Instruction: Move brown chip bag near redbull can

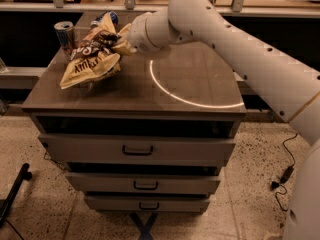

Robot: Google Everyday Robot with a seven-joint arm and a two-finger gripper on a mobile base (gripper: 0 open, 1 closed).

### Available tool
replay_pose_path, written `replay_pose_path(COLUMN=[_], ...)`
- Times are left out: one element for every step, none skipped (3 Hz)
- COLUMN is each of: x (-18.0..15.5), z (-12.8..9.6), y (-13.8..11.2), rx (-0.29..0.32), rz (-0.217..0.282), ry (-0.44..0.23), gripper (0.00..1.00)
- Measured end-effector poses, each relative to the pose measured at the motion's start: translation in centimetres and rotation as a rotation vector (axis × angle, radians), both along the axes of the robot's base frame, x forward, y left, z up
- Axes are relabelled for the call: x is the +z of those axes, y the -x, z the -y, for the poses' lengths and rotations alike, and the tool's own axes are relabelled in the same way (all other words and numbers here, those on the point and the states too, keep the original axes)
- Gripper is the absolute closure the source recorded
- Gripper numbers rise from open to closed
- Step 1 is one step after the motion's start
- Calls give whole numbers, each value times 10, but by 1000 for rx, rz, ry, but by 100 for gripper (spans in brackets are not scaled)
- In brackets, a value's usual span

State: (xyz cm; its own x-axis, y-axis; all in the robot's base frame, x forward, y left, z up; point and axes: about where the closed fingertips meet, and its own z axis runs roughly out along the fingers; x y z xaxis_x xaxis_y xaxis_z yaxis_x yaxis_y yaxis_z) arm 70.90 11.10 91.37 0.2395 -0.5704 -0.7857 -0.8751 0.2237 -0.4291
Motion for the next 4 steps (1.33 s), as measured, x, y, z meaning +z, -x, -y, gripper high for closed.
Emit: replay_pose_path(x=[-1, -2, -4, -1], z=[-2, -5, -7, -8], y=[1, 1, 2, 2], rx=[4, 7, 11, 16], rz=[-2, -3, -5, -8], ry=[0, 0, 1, -6], gripper=[38, 15, 0, 0])
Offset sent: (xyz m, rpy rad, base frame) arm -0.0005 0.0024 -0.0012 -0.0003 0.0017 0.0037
